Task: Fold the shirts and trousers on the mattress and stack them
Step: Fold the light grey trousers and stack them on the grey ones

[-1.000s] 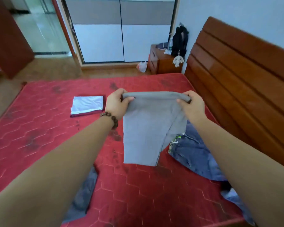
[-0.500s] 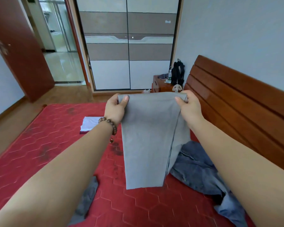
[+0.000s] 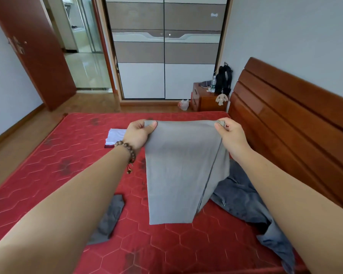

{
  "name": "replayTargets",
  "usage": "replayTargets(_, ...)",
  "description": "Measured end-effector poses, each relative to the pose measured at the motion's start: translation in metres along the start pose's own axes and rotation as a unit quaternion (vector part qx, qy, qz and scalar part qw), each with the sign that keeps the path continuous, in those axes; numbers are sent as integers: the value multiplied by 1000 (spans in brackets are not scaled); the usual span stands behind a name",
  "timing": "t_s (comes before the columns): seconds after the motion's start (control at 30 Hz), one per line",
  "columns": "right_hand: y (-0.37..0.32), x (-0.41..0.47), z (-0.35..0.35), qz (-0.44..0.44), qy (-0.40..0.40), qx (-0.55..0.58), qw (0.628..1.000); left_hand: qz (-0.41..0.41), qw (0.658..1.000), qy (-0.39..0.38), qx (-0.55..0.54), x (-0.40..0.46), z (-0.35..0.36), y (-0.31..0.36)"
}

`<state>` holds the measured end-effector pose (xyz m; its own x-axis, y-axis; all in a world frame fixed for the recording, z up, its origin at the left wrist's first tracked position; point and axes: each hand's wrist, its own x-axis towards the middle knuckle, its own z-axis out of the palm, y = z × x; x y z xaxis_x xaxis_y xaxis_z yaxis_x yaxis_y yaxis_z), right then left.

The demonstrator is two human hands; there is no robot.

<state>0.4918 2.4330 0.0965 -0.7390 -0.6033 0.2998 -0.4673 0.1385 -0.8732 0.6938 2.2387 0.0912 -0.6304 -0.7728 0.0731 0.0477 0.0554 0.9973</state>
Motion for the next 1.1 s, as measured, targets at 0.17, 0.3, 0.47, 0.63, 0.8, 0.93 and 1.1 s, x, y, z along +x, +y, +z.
replayTargets(0.17,28,27,29,36,-39,-38,998,-62,998,14,9,32,-11,-31)
replayTargets(0.3,81,52,70,110,-84,-84,987,-128,987,12,101,74,-21,-94)
replayTargets(0.47,160,70,124,188,-142,-175,956,-199,941,-27,272,112,-30,-188)
replayTargets(0.63,217,83,165,217,-128,-181,951,-211,930,-42,298,141,-34,-252)
replayTargets(0.8,255,114,195,217,-105,-193,951,-205,936,-11,285,184,-31,-285)
replayTargets(0.93,282,154,216,203,-98,-196,954,-187,936,8,297,229,-25,-308)
replayTargets(1.1,321,217,240,202,-121,-220,947,-173,933,25,316,300,-16,-336)
